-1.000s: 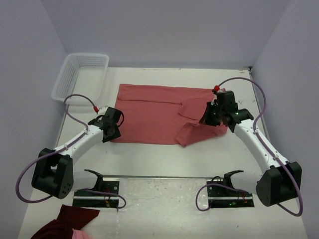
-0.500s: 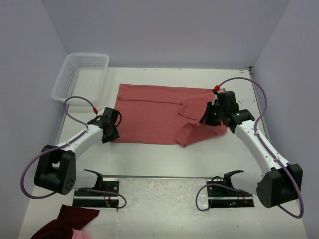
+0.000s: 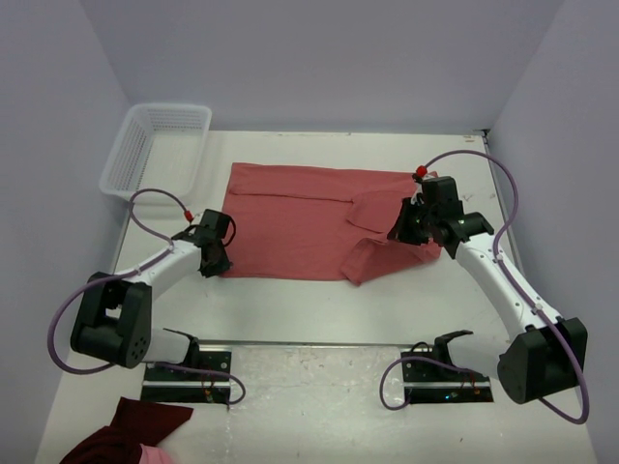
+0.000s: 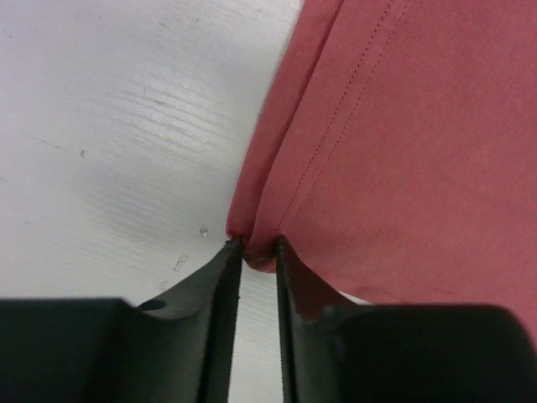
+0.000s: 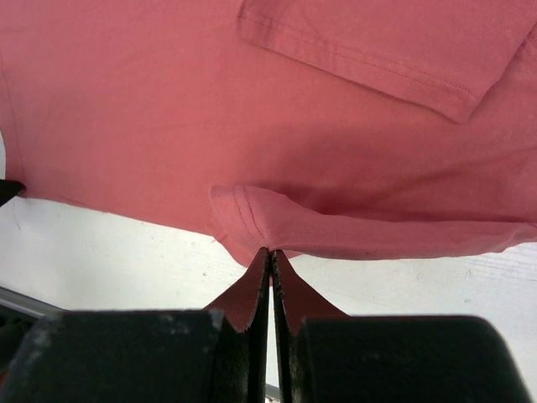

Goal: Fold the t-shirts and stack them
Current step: Grap the side of the flattened tshirt closest away from the robot with both arms

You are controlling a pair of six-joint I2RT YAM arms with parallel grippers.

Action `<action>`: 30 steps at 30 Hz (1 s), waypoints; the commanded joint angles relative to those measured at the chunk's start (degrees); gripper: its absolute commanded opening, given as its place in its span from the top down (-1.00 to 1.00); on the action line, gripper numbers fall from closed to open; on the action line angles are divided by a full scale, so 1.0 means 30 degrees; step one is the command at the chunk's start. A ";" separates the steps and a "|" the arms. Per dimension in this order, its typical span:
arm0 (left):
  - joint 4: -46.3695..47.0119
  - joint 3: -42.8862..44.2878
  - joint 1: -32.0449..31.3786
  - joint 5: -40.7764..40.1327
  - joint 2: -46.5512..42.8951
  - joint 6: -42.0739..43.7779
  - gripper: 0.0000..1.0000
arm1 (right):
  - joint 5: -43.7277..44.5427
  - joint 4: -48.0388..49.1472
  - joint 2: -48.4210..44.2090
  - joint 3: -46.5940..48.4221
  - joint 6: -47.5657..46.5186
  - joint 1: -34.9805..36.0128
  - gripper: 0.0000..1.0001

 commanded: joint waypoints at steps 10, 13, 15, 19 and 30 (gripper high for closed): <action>0.0026 -0.0257 0.0438 0.1249 -0.1662 0.0001 1.00 | 0.4772 -0.2275 -0.2671 0.1322 0.0990 0.0037 1.00; -0.0150 -0.0315 0.0525 0.1191 -0.2280 -0.0058 1.00 | 0.6361 -0.3624 -0.3638 0.1793 0.1344 0.0067 1.00; -0.0180 -0.0403 0.0614 0.1191 -0.2837 -0.0087 1.00 | 0.7534 -0.4558 -0.3874 0.2291 0.1491 0.0067 1.00; -0.0297 -0.0609 0.0672 0.1425 -0.3716 -0.0350 1.00 | 0.8736 -0.5559 -0.4197 0.2527 0.1989 0.0067 1.00; -0.0444 0.0062 0.0907 0.0606 -0.4714 -0.0439 1.00 | 1.1492 -0.7113 -0.3086 0.2819 0.1846 -0.1424 1.00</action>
